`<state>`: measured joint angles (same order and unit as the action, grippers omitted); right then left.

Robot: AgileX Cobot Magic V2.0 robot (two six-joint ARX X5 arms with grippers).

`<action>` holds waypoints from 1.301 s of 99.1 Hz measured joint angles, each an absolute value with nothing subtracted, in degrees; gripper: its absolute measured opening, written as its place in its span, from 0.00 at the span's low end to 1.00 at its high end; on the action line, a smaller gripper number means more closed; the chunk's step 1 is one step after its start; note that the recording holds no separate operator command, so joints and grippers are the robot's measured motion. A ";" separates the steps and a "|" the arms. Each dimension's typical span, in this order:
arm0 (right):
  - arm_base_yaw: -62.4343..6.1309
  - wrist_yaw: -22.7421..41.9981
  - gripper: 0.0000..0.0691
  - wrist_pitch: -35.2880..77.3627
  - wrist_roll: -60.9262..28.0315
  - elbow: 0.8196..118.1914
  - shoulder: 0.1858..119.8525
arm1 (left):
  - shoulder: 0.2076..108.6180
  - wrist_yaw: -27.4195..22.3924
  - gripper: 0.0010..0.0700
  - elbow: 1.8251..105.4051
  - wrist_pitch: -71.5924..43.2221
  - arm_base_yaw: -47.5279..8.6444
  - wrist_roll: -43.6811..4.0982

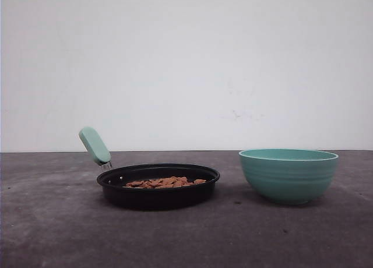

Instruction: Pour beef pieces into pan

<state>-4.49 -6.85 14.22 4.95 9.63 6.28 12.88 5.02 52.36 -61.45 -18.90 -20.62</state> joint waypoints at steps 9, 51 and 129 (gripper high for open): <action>-2.87 -7.77 0.02 9.02 5.54 4.32 3.31 | 12.88 5.02 0.01 52.36 -61.45 -18.90 -20.62; -1.76 -5.54 0.02 9.82 10.33 0.97 0.21 | 12.88 5.04 0.01 52.31 -61.43 -18.90 -20.62; -1.98 -7.35 0.02 9.58 -0.23 0.97 0.21 | 12.88 5.02 0.01 52.31 -61.43 -18.90 -20.62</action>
<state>-1.98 -7.35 9.58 -0.23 0.97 0.21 12.88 5.02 52.31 -61.43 -18.90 -20.62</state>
